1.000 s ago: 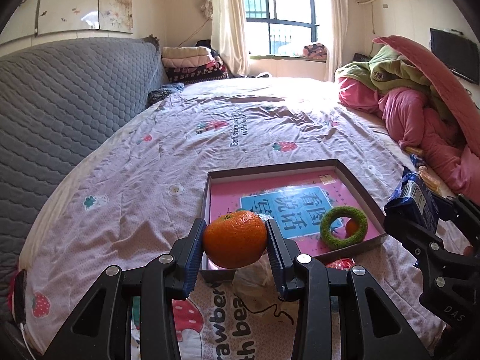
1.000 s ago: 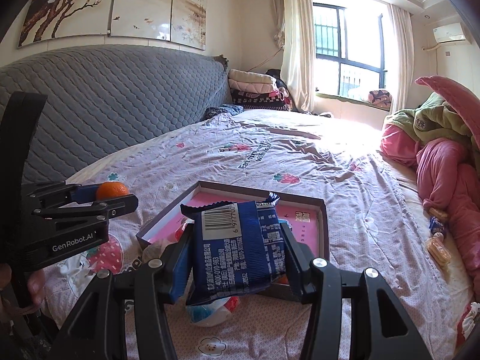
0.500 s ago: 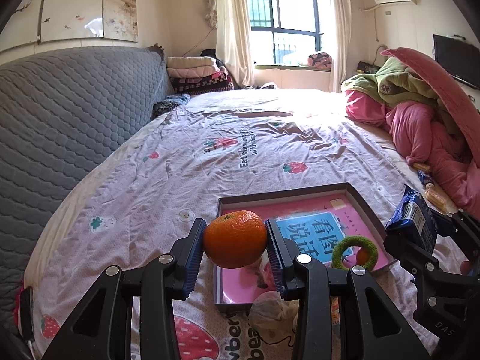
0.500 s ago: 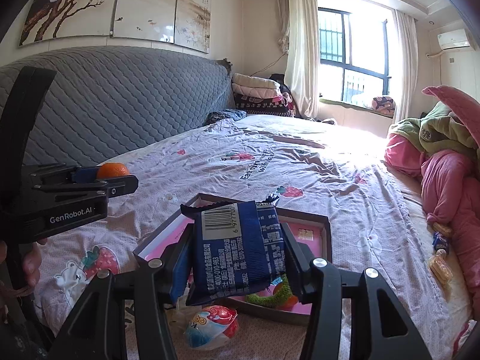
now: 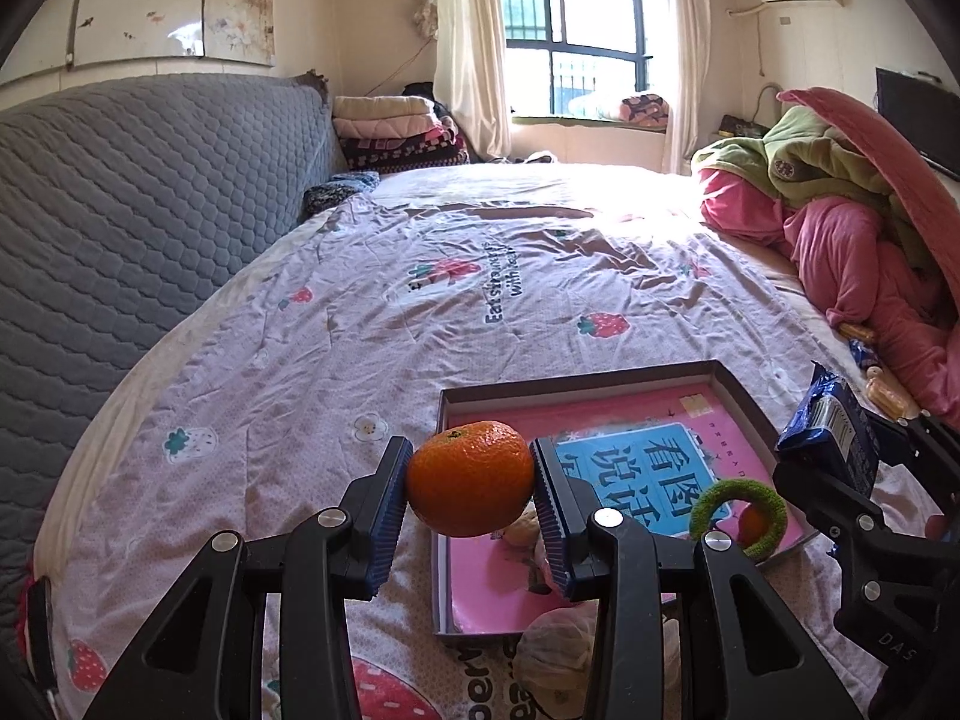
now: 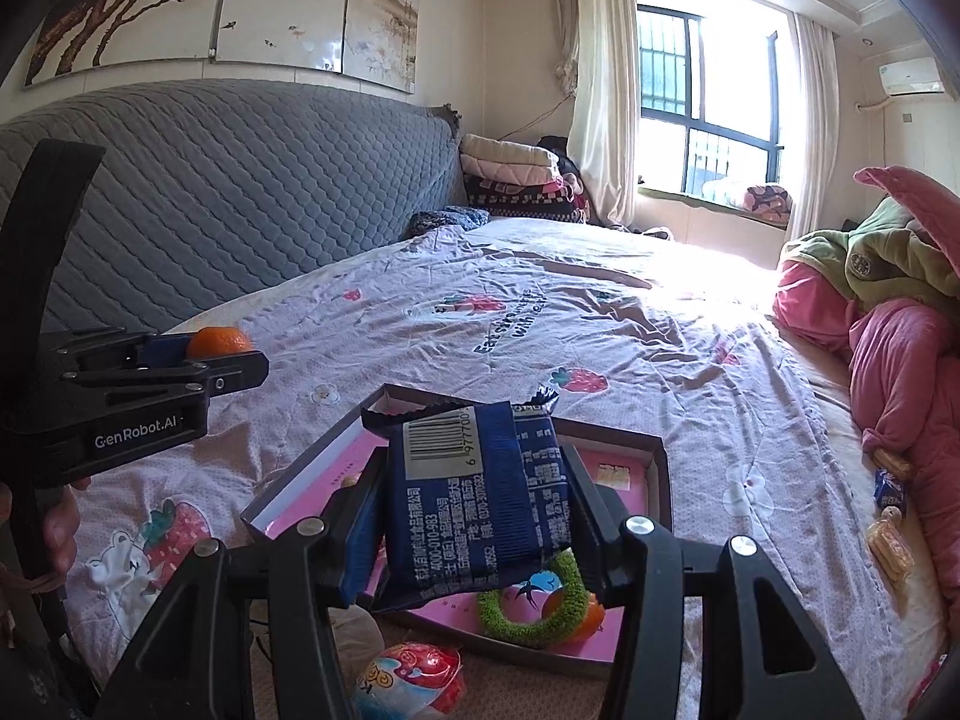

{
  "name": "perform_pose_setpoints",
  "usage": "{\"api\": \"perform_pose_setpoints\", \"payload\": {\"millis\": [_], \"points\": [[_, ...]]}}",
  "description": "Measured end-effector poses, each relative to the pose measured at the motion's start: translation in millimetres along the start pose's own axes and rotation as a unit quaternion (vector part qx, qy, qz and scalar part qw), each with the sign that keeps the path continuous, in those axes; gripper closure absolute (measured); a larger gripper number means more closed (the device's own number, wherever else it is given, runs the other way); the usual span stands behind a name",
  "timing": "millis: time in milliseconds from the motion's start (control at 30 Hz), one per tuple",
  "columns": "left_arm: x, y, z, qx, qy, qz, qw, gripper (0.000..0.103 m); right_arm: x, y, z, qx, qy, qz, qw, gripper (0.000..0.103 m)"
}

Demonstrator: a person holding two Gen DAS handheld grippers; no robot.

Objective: Organize objects
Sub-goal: 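Lower the orange into the tray while the right lowers the blue packet beside the ring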

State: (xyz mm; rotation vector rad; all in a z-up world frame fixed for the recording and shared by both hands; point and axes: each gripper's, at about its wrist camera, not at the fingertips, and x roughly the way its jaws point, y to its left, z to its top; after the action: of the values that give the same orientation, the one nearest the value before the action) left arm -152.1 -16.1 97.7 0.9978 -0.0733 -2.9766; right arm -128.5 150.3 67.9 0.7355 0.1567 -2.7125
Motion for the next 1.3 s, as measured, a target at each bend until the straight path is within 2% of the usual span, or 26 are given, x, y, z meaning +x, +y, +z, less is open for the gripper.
{"api": "perform_pose_setpoints", "payload": {"millis": [733, 1300], "points": [[78.4, 1.5, -45.6, 0.001, 0.082, 0.008, 0.9966, 0.062, 63.3, -12.9, -26.9, 0.008, 0.078, 0.003, 0.997, 0.050], [105.1, -10.9, -61.0, 0.014, 0.111, -0.001, 0.9937, 0.062, 84.7, -0.5, -39.8, -0.014, 0.108, 0.009, 0.994, 0.050]]}}
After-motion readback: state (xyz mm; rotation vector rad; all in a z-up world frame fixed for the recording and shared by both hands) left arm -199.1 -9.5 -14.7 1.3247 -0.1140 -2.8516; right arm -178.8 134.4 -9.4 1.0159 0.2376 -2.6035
